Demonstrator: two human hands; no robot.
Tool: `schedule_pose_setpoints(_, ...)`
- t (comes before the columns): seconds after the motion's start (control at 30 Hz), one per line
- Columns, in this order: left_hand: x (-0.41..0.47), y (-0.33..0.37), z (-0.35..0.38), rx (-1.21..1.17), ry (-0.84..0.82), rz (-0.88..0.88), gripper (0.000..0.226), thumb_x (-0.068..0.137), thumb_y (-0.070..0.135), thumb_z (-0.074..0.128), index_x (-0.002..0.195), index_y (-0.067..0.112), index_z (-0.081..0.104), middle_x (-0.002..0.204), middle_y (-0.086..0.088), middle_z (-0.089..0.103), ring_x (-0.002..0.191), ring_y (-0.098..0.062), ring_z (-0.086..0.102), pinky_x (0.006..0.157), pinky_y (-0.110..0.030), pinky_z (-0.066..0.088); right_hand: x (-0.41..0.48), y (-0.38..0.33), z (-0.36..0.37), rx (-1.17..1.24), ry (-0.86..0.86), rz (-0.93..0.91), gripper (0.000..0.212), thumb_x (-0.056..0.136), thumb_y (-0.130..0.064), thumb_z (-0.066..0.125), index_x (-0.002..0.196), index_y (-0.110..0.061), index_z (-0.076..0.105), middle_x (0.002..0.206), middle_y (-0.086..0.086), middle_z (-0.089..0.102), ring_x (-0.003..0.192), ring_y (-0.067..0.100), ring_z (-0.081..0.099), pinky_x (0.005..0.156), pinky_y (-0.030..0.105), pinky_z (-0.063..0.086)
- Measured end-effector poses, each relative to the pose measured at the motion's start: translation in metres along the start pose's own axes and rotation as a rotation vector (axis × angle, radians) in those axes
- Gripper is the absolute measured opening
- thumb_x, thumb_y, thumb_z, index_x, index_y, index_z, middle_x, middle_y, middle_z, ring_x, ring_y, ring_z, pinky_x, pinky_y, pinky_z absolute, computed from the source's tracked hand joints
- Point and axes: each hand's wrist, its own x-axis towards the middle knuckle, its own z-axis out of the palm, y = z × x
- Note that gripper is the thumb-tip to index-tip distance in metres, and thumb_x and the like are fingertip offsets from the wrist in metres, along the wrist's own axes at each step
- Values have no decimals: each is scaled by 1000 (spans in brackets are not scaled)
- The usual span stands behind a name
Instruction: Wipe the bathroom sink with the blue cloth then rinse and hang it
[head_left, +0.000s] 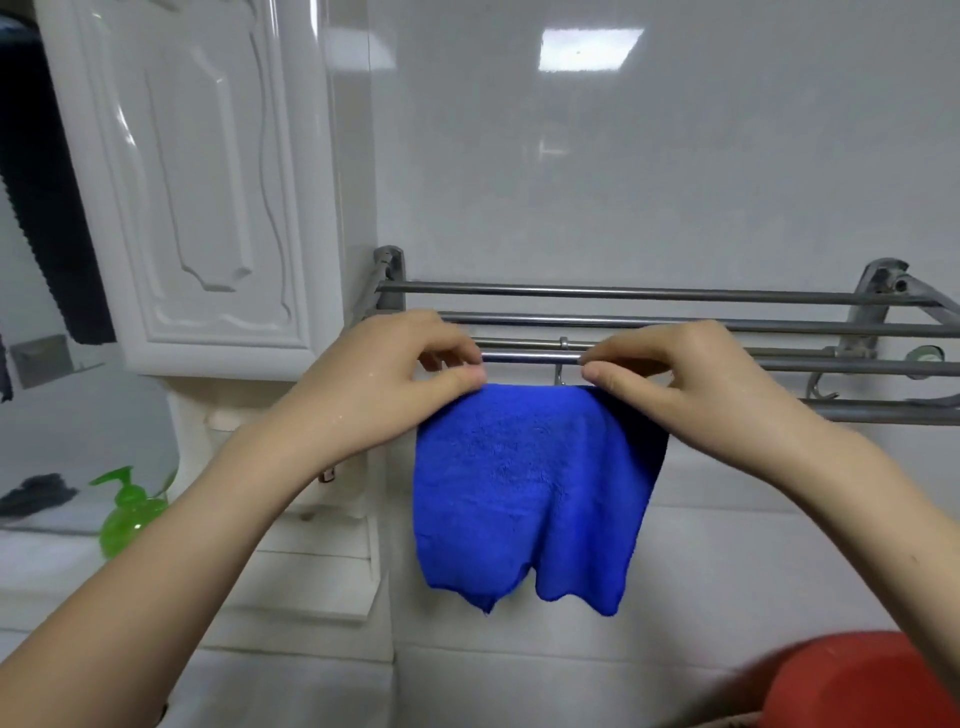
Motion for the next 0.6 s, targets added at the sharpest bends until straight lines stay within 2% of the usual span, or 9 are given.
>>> schedule_pose_setpoints(0.1, -16, -1, 10, -52, -10, 13, 31, 74, 60, 59, 99, 43, 65, 96, 25, 60, 93, 5, 56, 68, -12, 46, -15, -2, 10, -23, 23, -99, 38, 84, -55, 59, 106, -28, 73, 99, -19, 70, 95, -3, 63, 81, 15, 47)
schedule_pose_setpoints(0.17, -22, -5, 18, -33, 31, 46, 30, 79, 50, 62, 106, 39, 67, 96, 19, 60, 94, 0, 57, 78, -23, 50, -23, 0, 21, -106, 31, -101, 43, 84, -57, 60, 114, -28, 70, 105, -18, 68, 99, 2, 61, 83, 23, 49)
schedule_pose_setpoints(0.27, -24, -8, 24, -64, 92, 73, 29, 85, 41, 60, 111, 29, 69, 96, 14, 60, 93, -6, 58, 82, -32, 49, -27, 2, 31, -162, 121, -125, 33, 90, -39, 65, 117, -21, 70, 107, -9, 70, 101, 14, 64, 83, 36, 52)
schedule_pose_setpoints(0.37, -20, -7, 24, -70, 78, 78, 24, 90, 38, 54, 104, 28, 71, 93, 14, 61, 92, -7, 58, 79, -30, 47, -22, 2, 31, -85, 146, -118, 23, 92, -29, 66, 111, -20, 73, 103, -11, 73, 98, 10, 66, 84, 33, 52)
schedule_pose_setpoints(0.43, -14, -6, 21, -15, 19, 62, 28, 93, 42, 45, 86, 28, 68, 82, 12, 60, 84, -5, 57, 73, -29, 44, -14, 0, 24, -8, 81, -33, 22, 93, -37, 59, 101, -24, 76, 90, -18, 73, 86, 0, 64, 76, 28, 50)
schedule_pose_setpoints(0.5, -10, -5, 18, 30, -74, 21, 40, 94, 47, 35, 65, 25, 53, 64, 7, 54, 66, -7, 53, 61, -31, 39, -9, 0, 21, -71, -22, 49, 39, 93, -47, 43, 84, -20, 70, 63, -10, 61, 60, 3, 51, 58, 31, 41)
schedule_pose_setpoints(0.53, -9, -5, 19, 35, -97, 7, 43, 94, 48, 32, 62, 24, 47, 60, 6, 52, 61, -9, 51, 57, -31, 36, -8, -1, 22, -123, -57, 64, 44, 93, -49, 38, 80, -17, 65, 58, -4, 54, 56, 9, 45, 54, 33, 37)
schedule_pose_setpoints(0.6, -11, -4, 20, 54, -102, 4, 43, 96, 48, 29, 62, 26, 45, 60, 5, 53, 61, -9, 51, 56, -31, 35, -8, -3, 23, -182, -78, 57, 44, 96, -46, 35, 79, -15, 62, 58, -1, 53, 59, 14, 45, 55, 35, 39)
